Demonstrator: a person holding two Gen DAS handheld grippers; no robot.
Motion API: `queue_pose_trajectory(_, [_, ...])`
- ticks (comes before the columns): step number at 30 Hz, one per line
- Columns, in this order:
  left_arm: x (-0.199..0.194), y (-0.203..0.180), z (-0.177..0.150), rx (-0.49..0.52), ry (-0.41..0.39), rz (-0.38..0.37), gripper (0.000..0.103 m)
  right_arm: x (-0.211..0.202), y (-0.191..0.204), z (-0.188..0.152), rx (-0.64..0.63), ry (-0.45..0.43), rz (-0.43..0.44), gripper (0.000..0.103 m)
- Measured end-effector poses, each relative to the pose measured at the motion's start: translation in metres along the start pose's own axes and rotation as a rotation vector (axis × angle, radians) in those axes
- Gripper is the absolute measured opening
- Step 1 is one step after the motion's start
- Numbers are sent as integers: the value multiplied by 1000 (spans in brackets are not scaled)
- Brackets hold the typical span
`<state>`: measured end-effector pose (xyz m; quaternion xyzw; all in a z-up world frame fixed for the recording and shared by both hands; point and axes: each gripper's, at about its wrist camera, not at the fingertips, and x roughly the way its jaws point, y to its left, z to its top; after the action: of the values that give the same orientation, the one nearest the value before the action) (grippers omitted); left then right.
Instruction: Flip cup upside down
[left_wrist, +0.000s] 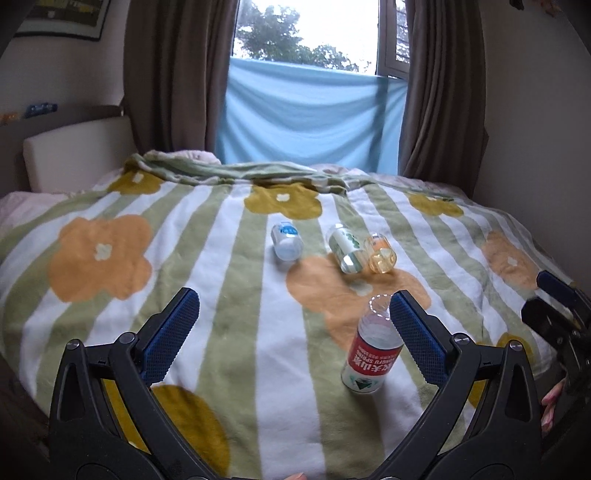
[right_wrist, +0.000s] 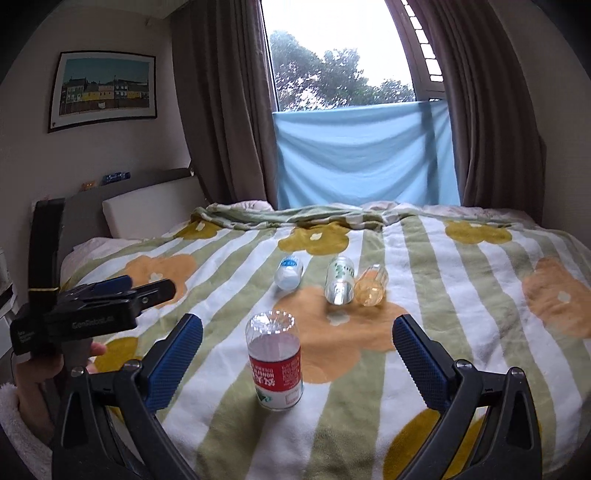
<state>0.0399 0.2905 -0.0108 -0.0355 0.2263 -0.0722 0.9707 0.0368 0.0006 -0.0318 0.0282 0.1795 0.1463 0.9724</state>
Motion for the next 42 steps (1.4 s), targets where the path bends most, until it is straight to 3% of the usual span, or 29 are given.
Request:
queue_pose_trajectory(6, [-30,9,0,24,-86,3,103,-9,18,16,-47,-56,-122,103])
queue_pose_trajectory(11, [-36,16,-8,0,-101,-34,103,-12,26,16,-66,-71,-188,103])
queue_pose_trajectory(21, [-40,23,-13,-10,-123,-37,103,-15,32,12,-56,-62,-240,103])
queue_pose_trajectory(42, [-46,11,-12,23,-167,-56,103,-16,34,12,-57,-61,-266,103])
